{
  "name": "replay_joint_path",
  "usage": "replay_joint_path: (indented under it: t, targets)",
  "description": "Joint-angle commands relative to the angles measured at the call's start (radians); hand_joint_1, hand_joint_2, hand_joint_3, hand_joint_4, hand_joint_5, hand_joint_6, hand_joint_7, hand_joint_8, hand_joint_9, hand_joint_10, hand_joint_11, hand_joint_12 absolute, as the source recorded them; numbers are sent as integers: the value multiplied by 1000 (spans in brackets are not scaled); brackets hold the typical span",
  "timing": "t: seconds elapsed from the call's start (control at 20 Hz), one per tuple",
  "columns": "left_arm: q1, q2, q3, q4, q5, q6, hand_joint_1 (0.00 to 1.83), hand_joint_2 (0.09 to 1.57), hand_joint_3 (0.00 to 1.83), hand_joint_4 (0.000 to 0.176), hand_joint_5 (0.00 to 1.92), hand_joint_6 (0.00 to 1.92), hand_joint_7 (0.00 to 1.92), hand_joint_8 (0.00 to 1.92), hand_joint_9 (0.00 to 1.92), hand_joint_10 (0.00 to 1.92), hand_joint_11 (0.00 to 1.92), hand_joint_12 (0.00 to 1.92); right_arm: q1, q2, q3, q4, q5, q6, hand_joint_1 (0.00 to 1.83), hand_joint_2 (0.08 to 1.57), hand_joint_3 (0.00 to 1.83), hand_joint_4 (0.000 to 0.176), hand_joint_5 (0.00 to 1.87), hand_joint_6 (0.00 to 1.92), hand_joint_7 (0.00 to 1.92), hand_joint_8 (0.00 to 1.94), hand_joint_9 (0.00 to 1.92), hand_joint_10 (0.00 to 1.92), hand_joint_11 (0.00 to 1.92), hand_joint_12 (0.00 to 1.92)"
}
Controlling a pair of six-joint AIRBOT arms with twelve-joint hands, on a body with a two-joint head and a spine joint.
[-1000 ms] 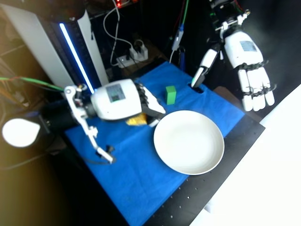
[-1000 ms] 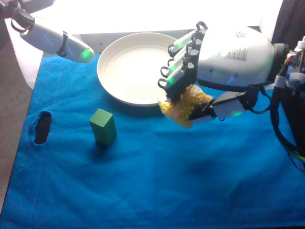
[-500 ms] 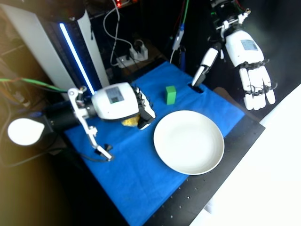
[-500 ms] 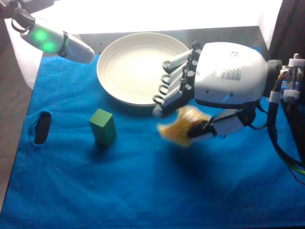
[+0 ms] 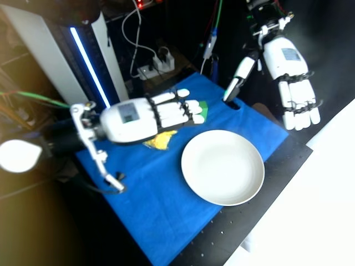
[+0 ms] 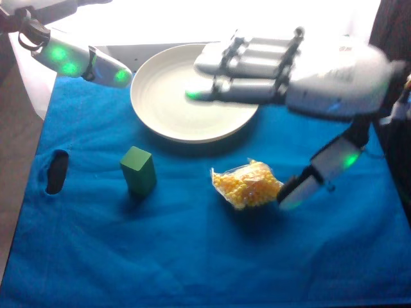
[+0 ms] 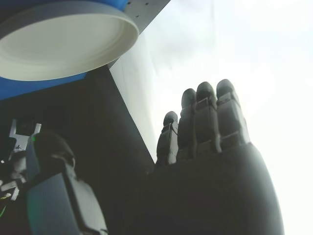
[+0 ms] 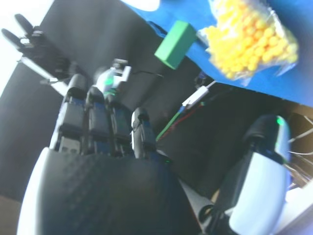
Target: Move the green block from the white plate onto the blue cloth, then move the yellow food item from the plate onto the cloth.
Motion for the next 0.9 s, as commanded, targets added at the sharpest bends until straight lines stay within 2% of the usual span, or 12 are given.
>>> replay_joint_path:
  t: [0.0, 0.05, 0.1, 0.25, 0.35, 0.45, 0.5, 0.55, 0.7, 0.75, 0.8, 0.85]
  targets:
    - [2, 11, -5, -41, -152, -5, 586, 781, 0, 166, 0, 0, 89, 0, 21, 0, 2, 2, 6, 8, -4, 85, 114, -2, 599, 606, 1, 168, 0, 0, 0, 0, 42, 3, 0, 576]
    - [39, 24, -22, -101, -225, 2, 566, 764, 0, 162, 0, 0, 91, 3, 24, 4, 16, 7, 6, 16, -10, 144, 127, -2, 620, 624, 3, 174, 0, 0, 0, 0, 9, 2, 0, 458]
    - [70, 36, -39, -153, -281, 14, 545, 759, 0, 141, 0, 0, 114, 11, 55, 16, 54, 23, 6, 18, -12, 193, 151, -2, 616, 629, 0, 173, 0, 0, 0, 0, 13, 2, 0, 483]
    - [113, 68, -85, -220, -411, 26, 495, 784, 3, 163, 0, 0, 81, 0, 31, 1, 33, 13, 10, 15, -7, 297, 209, -2, 660, 680, 5, 176, 0, 0, 0, 0, 0, 0, 0, 316]
    - [128, 98, -133, -260, -503, 65, 346, 804, 9, 146, 0, 0, 95, 5, 48, 7, 41, 17, 17, 19, -6, 356, 228, -2, 570, 615, 1, 176, 0, 0, 0, 0, 22, 0, 0, 407]
    - [140, 115, -167, -283, -600, 85, 385, 795, 1, 130, 0, 0, 87, 12, 40, 14, 26, 12, 25, 25, -3, 410, 260, -2, 556, 618, 4, 175, 0, 0, 13, 4, 53, 9, 0, 417]
    - [146, 120, -180, -297, -640, 94, 384, 813, 7, 133, 0, 0, 105, 15, 66, 20, 74, 34, 25, 28, -4, 442, 286, -2, 540, 624, 0, 156, 0, 0, 41, 4, 86, 4, 0, 558]
    - [157, 131, -199, -323, -693, 112, 401, 819, 8, 103, 0, 0, 110, 14, 82, 24, 79, 38, 26, 34, -6, 477, 312, -2, 552, 604, 0, 138, 0, 0, 77, 1, 99, 2, 0, 650]
    - [236, 187, -264, -437, -860, 156, 392, 764, 0, 150, 0, 0, 43, 3, 13, 0, 0, 0, 52, 53, -8, 520, 350, -2, 565, 573, 0, 172, 0, 0, 45, 0, 101, 2, 28, 665]
    - [272, 216, -292, -478, -920, 183, 432, 766, 0, 159, 0, 0, 66, 12, 7, 0, 0, 0, 65, 58, -11, 529, 358, -2, 549, 571, 0, 175, 0, 0, 42, 0, 92, 0, 5, 641]
    - [311, 248, -328, -518, -1009, 216, 393, 847, 24, 159, 0, 0, 2, 0, 0, 0, 0, 0, 80, 68, -23, 551, 387, -2, 567, 563, 0, 157, 0, 0, 82, 5, 100, 2, 0, 611]
    - [314, 251, -332, -520, -1024, 217, 393, 847, 24, 159, 0, 0, 2, 0, 0, 0, 0, 0, 80, 71, -27, 559, 398, -2, 567, 563, 0, 157, 0, 0, 82, 5, 100, 2, 0, 611]
